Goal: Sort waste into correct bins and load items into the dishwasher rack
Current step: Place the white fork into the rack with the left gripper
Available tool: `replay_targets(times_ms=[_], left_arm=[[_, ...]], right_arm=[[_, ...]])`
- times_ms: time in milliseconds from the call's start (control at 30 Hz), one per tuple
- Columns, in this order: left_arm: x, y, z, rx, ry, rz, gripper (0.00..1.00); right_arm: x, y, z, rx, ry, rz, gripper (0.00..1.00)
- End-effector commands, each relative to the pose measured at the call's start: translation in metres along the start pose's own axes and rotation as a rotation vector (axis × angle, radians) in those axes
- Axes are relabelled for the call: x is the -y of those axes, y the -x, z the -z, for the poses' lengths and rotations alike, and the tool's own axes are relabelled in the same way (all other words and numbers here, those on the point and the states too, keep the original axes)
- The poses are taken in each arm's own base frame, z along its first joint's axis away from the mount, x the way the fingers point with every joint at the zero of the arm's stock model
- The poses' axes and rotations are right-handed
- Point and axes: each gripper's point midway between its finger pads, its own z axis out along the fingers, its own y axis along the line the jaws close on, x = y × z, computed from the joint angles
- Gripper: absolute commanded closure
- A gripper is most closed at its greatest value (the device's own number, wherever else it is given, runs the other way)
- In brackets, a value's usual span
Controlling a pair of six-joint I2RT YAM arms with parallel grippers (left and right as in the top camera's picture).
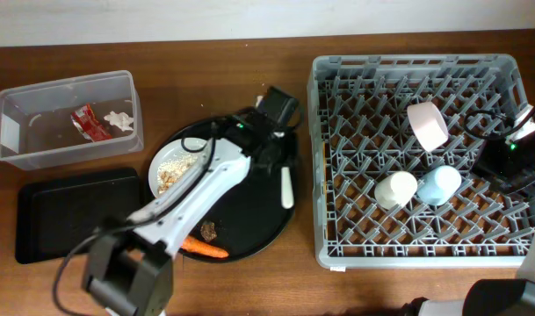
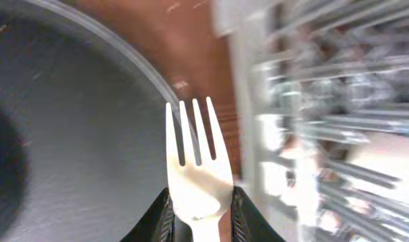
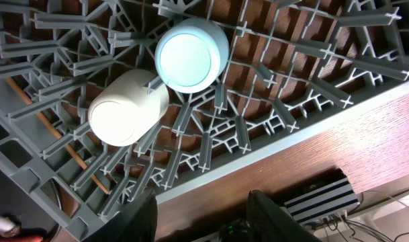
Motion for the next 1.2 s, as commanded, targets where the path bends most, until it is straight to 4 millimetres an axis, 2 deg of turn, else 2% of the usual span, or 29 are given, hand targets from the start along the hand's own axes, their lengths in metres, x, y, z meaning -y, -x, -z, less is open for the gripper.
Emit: replay_targets(times_ms=[0,100,300,433,700,833,933,1033,1067,1100,1133,1167], left_arm=[[0.06,0.006,0.031,0.012,-0.288,-0.053,0.91],[0.074,0.004,0.028,0.025,-0.307,-0.08,0.9],[0.101,-0.017,0.012,-0.007,-0.325,-0.142,0.9],[0.119,-0.022,0.014,0.008,-0.357,-0.176,0.9],[0.12,-0.026,0.013,0.004,-0.345,-0.184,0.9],[0.088,-0.023,0.011,0.004,-0.222,-0.179,0.9],[0.052,-0.017,0.021,-0.016,-0.146,-0.141,0.9],[-0.018,-0.001,0.043,-0.002,0.024,-0.026,0.89],[-0.043,0.003,0.053,0.0,0.074,0.02,0.85],[-0.069,0.006,0.063,0.0,0.121,0.072,0.84],[-0.085,0.006,0.07,-0.004,0.144,0.108,0.83],[-0.109,0.005,0.08,-0.018,0.175,0.168,0.83]], right_arm=[[-0.003,-0.004,0.001,0.001,0.01,0.005,0.54],[-0.003,-0.004,0.001,0.001,0.01,0.006,0.54],[-0.003,-0.004,0.001,0.001,0.011,0.005,0.54],[-0.004,-0.004,0.001,0.0,0.018,0.006,0.54],[-0.004,-0.004,0.001,-0.001,0.017,0.005,0.54],[-0.004,-0.004,0.001,0.0,0.017,0.006,0.53],[-0.004,-0.004,0.001,0.0,0.017,0.006,0.53],[-0.004,-0.004,0.001,0.0,0.018,0.006,0.53],[-0.005,-0.004,0.001,0.0,0.022,0.006,0.53],[-0.006,-0.004,0.001,-0.001,0.027,0.006,0.48],[-0.006,-0.004,0.001,-0.001,0.029,0.006,0.48],[-0.009,-0.005,0.001,-0.003,0.041,0.012,0.46]])
